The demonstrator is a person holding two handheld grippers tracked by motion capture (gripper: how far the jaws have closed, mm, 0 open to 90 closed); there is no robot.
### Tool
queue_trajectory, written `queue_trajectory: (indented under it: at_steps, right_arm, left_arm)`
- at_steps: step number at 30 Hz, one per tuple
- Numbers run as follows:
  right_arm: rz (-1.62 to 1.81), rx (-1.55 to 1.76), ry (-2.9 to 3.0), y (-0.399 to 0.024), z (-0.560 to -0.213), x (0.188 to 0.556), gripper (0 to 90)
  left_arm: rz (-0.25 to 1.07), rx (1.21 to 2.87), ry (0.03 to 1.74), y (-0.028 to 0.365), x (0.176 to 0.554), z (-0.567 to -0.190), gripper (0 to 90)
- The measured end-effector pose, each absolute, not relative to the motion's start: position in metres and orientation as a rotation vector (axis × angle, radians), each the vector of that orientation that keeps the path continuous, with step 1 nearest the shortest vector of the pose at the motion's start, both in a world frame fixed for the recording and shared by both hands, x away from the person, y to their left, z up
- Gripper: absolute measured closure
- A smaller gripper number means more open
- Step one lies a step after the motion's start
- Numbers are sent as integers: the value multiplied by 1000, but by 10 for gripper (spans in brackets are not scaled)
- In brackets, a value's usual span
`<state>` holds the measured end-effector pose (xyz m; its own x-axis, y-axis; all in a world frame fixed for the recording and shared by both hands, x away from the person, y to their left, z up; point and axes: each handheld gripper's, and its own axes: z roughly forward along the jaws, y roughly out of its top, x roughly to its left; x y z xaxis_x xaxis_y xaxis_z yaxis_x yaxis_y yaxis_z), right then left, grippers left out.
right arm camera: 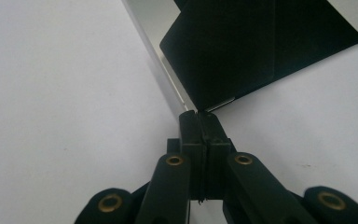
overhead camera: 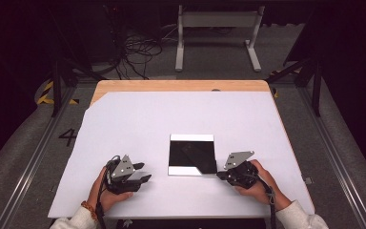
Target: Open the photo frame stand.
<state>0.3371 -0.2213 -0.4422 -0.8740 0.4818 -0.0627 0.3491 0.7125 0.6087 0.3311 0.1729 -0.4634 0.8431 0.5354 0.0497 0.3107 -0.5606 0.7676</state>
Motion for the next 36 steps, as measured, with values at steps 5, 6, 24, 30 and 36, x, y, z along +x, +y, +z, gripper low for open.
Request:
queue_trajectory:
  at_steps: [5,6,24,30,36]
  right_arm:
    - [917,666,2682,-221,-441,337,895]
    - [921,667,2678,-222,-441,337,896]
    - [1059,656,2551,-221,-426,333,897]
    - [1087,655,2522,-220,-421,333,895]
    - [1111,652,2496,-218,-417,333,891]
  left_arm:
    - [355,2206,616,173,331,-464,495]
    - [352,2206,616,173,331,-464,495]
    - [347,2221,617,171,332,-465,482]
    - [347,2220,622,171,333,-465,475]
    - [346,2232,626,170,333,-466,465]
